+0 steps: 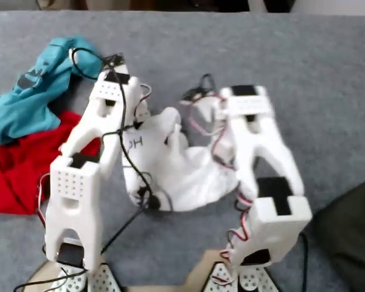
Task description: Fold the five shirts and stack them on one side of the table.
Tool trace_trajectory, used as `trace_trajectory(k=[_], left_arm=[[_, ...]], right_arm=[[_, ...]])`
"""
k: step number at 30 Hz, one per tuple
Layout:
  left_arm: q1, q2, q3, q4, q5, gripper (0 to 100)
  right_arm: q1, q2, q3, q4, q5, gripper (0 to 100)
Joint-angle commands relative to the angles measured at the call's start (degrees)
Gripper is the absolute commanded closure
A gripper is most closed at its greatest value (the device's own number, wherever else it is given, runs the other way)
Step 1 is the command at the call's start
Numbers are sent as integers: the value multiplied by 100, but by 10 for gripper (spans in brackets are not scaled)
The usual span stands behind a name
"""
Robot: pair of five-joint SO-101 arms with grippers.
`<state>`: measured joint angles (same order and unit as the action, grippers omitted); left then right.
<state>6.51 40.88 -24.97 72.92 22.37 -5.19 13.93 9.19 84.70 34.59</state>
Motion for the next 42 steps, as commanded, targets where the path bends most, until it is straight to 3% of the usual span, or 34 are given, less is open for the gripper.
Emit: trace_trajectory(k=[1, 9, 16, 21, 24, 27, 31, 37, 42], left_arm=[[-519, 13, -158, -35, 290, 981], [-1521, -4, -141, 70, 563, 981], [-1802, 13, -18, 1240, 527, 981], [-2022, -40, -18, 1899, 519, 981], [-2066, -48, -466, 2382, 413, 980], [-1996, -48, -1108, 2796, 229, 980], [-1996, -145, -1705, 2796, 237, 979], [-1758, -356, -2690, 2787, 246, 979], [-1521, -110, -3701, 2523, 642, 978]], right_arm=[[778, -391, -470, -53, 299, 947], [2132, -382, -708, -378, 870, 947], [3257, -418, -400, -334, 1811, 947], [3415, -426, -154, -325, 2215, 944], [3266, -611, -514, -44, 2224, 924], [2985, -884, -1086, 149, 2101, 839], [2053, -840, -1938, 123, 1635, 782], [664, 593, -3574, -167, 976, 782], [57, 2378, -5138, -132, 492, 782]])
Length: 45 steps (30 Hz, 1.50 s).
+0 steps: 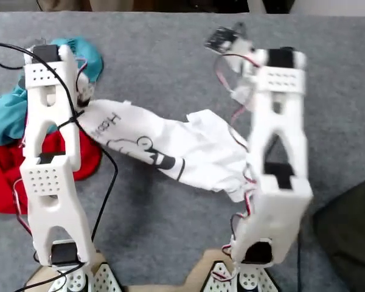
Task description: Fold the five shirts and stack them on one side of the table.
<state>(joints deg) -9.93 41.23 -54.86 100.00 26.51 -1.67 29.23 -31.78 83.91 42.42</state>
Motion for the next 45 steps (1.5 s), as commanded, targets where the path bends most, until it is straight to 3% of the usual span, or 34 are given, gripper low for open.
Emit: trace_trajectory(k=[1, 6, 13, 21, 29, 35, 42, 45], left_arm=[[132, -40, -862, -264, 308, 978], [26, 409, -1319, -334, 334, 978], [-501, 558, -1336, 44, 334, 978], [-967, 505, -730, 88, 97, 978], [-958, 505, -413, 88, -255, 978], [-1204, 505, -202, 88, -791, 978], [-1424, 92, -123, 88, -1732, 978], [-1363, -259, 35, 88, -2145, 978]], right_arm=[[-347, 1235, -1349, -53, -387, 782], [-418, 3011, -2976, 308, -835, 789], [-673, 4259, -5270, 1433, -826, 987], [-708, 4673, -6396, 1829, -870, 993], [-611, 3433, -5771, 1846, -1187, 993], [-637, 2352, -3908, 1846, -1433, 988], [-646, 1807, -2009, 1732, -1864, 821], [-778, 2000, -1754, 1547, -1855, 811]])
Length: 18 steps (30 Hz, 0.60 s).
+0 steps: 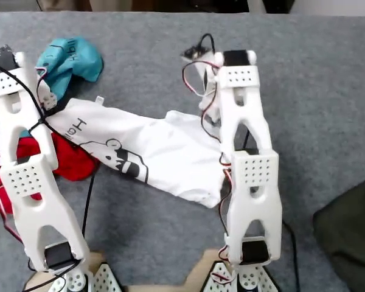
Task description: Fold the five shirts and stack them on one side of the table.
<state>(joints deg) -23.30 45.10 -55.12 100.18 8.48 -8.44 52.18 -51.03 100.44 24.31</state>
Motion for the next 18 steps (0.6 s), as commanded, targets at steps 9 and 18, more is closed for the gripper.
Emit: trace_trajectory(k=[9, 18], left_arm=[[132, -1059, 686, 70, -440, 978], [1354, -1033, 1758, 53, -440, 978]], right_arm=[[-207, 312, -497, -255, -237, 989], [576, 312, -3046, 167, -325, 995]])
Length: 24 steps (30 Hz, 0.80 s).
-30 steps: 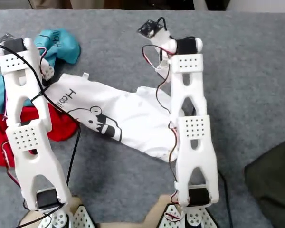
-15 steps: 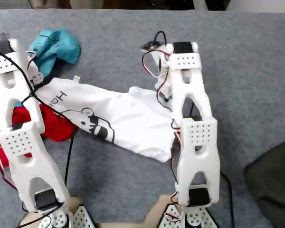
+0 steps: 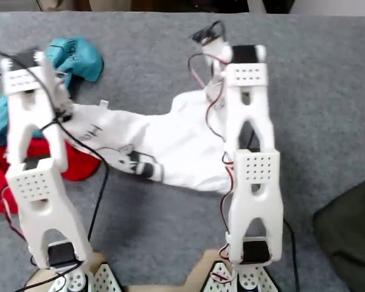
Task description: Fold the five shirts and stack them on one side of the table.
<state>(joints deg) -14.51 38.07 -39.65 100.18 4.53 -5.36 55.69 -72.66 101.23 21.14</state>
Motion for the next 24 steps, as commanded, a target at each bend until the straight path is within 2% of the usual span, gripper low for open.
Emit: trace_trajectory(k=[1, 7, 12, 17, 19, 24], left_arm=[[668, -303, 308, 44, -44, 978], [1354, 426, 589, -290, 18, 978], [1292, 1103, 589, -193, 281, 978], [914, 1253, 580, -70, 273, 978], [721, 1218, 501, -18, 246, 964], [220, 760, 360, 70, 255, 805]], right_arm=[[338, -22, -1077, 70, 9, 995], [567, 382, -1253, -237, 571, 995], [567, 1218, -1297, 0, 1116, 994], [558, 1367, -1332, 79, 1204, 981], [523, 1244, -1332, 70, 1169, 910], [532, 831, -1332, 44, 1187, 694]])
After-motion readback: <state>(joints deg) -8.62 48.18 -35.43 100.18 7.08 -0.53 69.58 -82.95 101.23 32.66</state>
